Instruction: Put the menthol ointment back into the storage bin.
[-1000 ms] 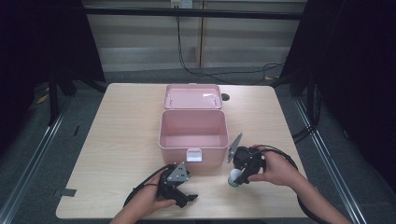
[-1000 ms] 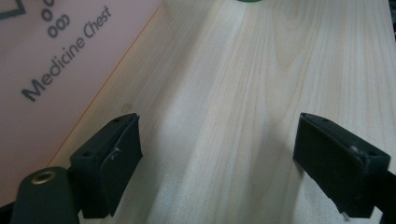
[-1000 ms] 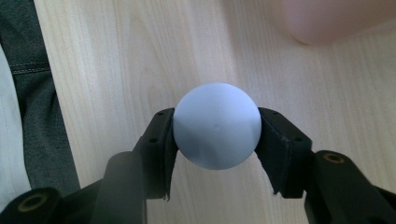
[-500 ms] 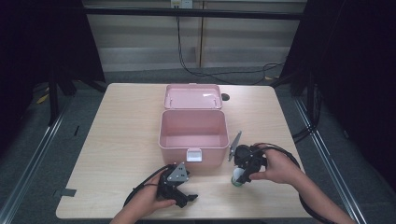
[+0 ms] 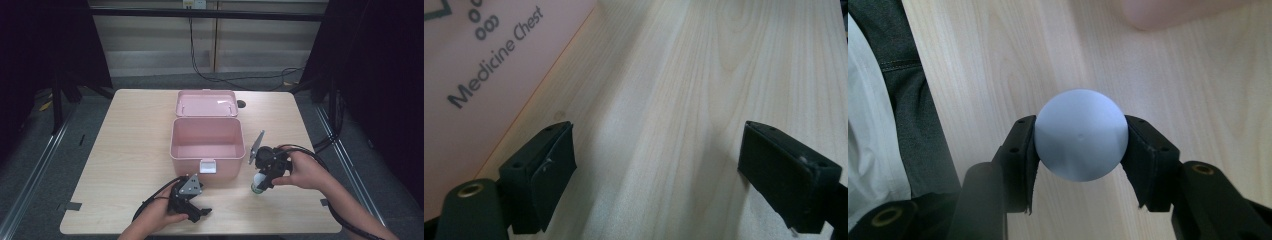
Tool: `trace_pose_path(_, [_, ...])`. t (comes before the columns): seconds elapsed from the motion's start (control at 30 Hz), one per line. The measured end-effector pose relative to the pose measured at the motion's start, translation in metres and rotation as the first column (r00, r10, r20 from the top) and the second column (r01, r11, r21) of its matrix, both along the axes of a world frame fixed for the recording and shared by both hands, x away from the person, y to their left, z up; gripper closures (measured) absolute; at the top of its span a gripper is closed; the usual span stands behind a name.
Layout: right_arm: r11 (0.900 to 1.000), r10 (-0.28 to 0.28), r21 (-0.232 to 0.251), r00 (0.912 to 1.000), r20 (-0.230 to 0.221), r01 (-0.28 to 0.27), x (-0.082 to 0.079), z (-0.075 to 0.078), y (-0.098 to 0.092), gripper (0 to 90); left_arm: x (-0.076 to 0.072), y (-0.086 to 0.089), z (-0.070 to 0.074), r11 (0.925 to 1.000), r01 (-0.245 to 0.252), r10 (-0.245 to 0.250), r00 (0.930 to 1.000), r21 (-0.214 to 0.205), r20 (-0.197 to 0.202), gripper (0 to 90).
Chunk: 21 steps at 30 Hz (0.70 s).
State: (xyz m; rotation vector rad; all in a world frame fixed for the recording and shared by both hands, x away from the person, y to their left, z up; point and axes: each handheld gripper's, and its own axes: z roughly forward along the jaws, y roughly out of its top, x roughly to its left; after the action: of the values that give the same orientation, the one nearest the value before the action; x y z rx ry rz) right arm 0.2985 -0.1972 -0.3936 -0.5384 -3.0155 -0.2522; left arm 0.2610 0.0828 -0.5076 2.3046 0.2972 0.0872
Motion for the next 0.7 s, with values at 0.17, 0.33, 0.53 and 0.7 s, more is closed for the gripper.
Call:
trace_pose_path(0.17, [1.0000, 0.004, -0.005, 1.0000, 0.008, -0.004, 0.002, 0.010, 0.002, 50.5, 0.000, 0.000, 0.000, 1.0000, 0.000, 0.000, 1.0000, -0.001, 0.000, 14.5])
trace_pose_path(0.33, [0.9999, 0.004, -0.011, 1.0000, 0.007, -0.004, 0.004, 0.019, 0.003, 50.5, 0.000, 0.000, 0.000, 1.0000, -0.001, 0.001, 1.0000, 0.001, 0.000, 14.5])
trace_pose_path(0.53, [1.0000, 0.004, -0.002, 0.9999, 0.014, -0.004, 0.008, 0.034, 0.004, 50.5, 0.000, 0.000, 0.000, 1.0000, -0.001, 0.001, 1.0000, 0.001, 0.000, 14.5])
trace_pose_path(0.7, [1.0000, 0.001, 0.002, 0.9997, 0.025, -0.001, 0.011, 0.046, 0.005, 50.5, 0.000, 0.000, 0.000, 1.0000, -0.001, 0.001, 1.0000, 0.001, -0.002, 14.5])
